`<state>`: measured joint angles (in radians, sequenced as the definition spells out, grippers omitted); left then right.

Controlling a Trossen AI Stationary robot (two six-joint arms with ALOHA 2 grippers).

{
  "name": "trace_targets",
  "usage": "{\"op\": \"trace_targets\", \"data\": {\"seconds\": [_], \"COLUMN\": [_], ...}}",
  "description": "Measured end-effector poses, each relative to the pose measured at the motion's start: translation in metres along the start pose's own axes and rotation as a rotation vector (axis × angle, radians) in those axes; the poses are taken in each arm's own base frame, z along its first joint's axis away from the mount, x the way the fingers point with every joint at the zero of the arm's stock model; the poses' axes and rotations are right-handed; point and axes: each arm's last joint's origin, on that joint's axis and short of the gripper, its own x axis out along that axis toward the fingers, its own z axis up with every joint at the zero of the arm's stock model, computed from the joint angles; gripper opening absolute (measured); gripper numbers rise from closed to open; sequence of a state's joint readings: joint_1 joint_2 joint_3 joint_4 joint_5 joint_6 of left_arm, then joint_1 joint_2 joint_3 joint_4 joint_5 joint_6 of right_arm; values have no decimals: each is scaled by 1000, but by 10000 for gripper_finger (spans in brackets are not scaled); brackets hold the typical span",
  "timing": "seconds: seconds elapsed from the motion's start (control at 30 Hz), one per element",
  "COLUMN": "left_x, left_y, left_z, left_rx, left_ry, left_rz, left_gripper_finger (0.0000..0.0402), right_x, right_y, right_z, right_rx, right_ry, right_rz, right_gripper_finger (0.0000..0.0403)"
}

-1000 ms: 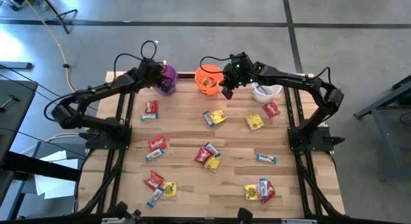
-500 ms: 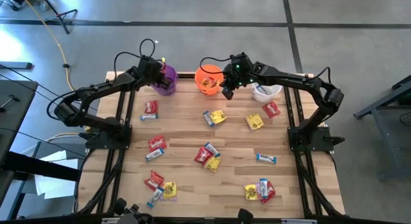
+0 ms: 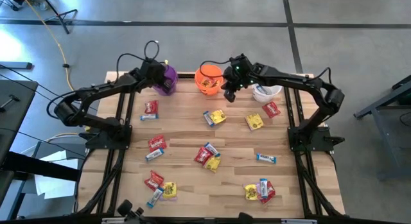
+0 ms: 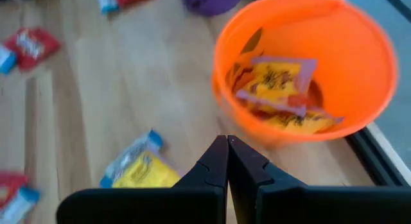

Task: Sort candy
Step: Put the white chocolate bar into the white bucket

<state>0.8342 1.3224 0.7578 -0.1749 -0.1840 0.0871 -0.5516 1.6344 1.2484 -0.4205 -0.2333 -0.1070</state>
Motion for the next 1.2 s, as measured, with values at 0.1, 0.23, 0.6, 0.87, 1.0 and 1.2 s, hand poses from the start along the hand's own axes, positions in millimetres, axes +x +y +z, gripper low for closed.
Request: {"op": "trace_targets", "data": {"seconds": [0.1, 0.23, 0.6, 0.87, 1.0, 1.2], "left_x": [-3, -9, -20, -33, -37, -41], "left_y": [-14, -33, -91, -116, -124, -133], "left_z": [3, 10, -12, -28, -35, -45], "left_rx": [55, 135, 272, 306, 312, 306], "left_ry": [-29, -99, -400, -569, -570, -552], "left_rz": [22, 91, -220, -308, -347, -384], "left_gripper_finger": [47, 12, 0, 0, 0, 0], "right_x": [-5, -7, 22, 32, 41, 69], "right_y": [9, 23, 77, 144, 171, 197], "right_z": [-2, -6, -67, -91, -90, -104], "right_rx": [-32, -65, 23, 102, 129, 152], "right_ry": [35, 55, 181, 148, 78, 124], "right_rz": [20, 24, 157, 297, 329, 231], "right_gripper_finger": [0, 0, 0, 47, 106, 159]}}
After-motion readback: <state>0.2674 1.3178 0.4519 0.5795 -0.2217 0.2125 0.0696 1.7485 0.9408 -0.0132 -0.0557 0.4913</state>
